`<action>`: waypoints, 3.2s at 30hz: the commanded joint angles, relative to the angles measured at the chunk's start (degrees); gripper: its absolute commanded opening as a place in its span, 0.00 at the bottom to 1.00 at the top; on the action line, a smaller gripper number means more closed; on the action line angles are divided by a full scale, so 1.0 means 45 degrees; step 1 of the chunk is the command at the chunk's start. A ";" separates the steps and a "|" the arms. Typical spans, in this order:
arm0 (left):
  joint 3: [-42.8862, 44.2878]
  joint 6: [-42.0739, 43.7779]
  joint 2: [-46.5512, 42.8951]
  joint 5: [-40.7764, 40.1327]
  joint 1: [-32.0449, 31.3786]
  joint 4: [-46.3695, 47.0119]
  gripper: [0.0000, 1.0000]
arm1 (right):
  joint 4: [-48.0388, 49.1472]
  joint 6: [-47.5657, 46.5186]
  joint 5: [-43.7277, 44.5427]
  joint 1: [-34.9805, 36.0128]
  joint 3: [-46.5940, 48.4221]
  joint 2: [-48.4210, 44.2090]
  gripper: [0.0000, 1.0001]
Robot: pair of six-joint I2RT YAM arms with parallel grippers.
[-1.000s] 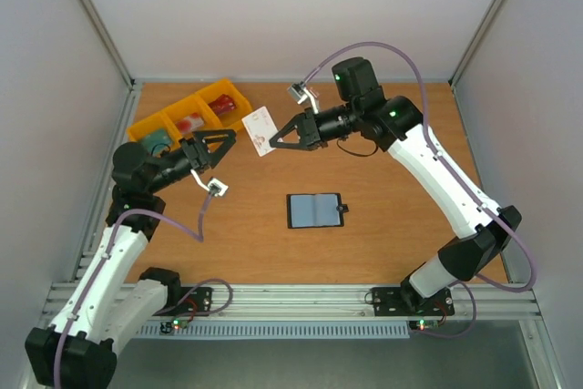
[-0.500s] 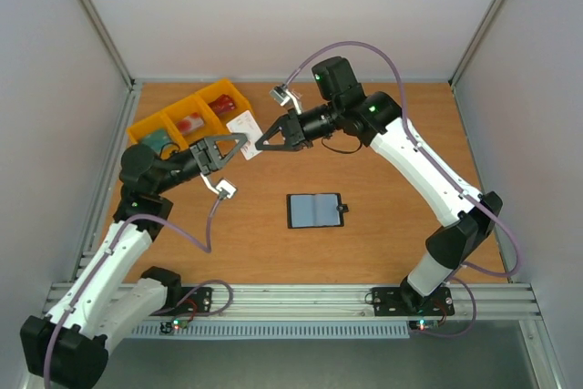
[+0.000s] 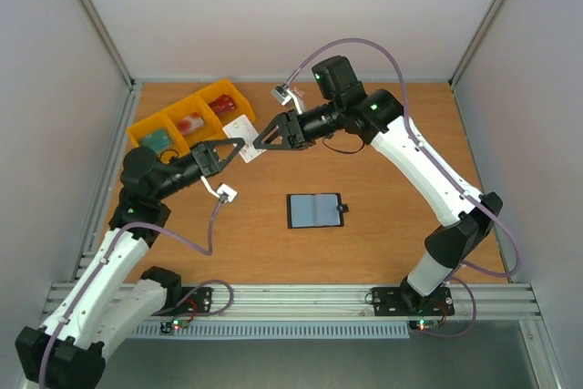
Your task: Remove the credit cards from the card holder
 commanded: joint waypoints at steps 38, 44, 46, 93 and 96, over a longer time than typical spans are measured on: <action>1.5785 -1.6451 1.7061 -1.4682 0.2555 -1.3443 0.00 | -0.2979 -0.2555 0.8374 -0.1038 -0.0782 -0.2273 0.98; 1.5307 -1.6650 1.7506 -1.4418 0.2736 -1.2354 0.00 | -0.3009 -0.2600 0.8387 -0.1044 -0.0781 -0.2234 0.98; 1.4904 -1.6479 1.7517 -1.4430 0.2735 -1.1792 0.00 | -0.3040 -0.2629 0.8422 -0.1047 -0.0791 -0.2224 0.98; 1.4849 -1.5601 1.7311 -1.1844 0.3419 -1.2314 0.74 | -0.3085 -0.2814 0.8092 -0.1052 -0.0991 -0.2514 0.99; 1.5183 -1.5834 1.7105 -1.1407 0.3438 -1.2902 0.74 | -0.3101 -0.2815 0.8251 -0.1057 -0.1057 -0.2598 0.98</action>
